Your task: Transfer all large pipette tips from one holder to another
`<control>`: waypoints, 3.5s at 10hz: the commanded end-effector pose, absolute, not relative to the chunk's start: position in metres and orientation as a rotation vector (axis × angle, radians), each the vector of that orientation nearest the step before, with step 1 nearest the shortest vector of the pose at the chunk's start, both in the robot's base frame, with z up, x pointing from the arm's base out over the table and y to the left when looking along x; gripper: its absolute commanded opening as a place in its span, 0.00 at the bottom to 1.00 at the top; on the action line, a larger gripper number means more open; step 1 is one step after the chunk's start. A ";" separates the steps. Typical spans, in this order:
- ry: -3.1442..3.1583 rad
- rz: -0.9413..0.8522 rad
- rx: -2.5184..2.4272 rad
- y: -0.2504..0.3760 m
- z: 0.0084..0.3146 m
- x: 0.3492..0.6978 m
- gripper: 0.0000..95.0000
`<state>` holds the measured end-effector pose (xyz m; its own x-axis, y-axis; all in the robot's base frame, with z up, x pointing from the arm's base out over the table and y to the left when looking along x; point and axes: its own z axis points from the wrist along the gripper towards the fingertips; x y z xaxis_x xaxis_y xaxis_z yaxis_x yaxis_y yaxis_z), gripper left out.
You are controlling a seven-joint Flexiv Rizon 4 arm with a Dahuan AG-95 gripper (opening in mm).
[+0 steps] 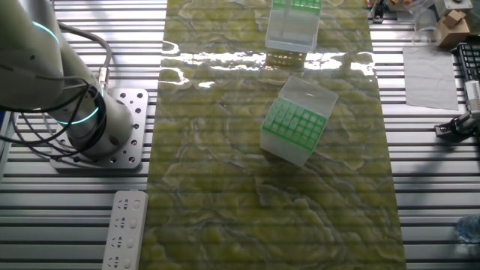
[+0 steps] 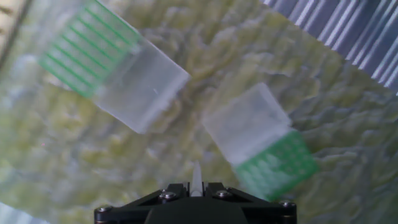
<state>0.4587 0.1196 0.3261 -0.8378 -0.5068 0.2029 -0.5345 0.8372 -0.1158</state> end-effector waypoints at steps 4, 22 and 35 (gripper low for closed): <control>-2.637 0.257 1.435 0.079 0.321 0.457 0.00; -2.613 0.142 1.557 -0.009 0.331 0.489 0.00; -2.701 0.099 1.561 -0.033 0.300 0.493 0.00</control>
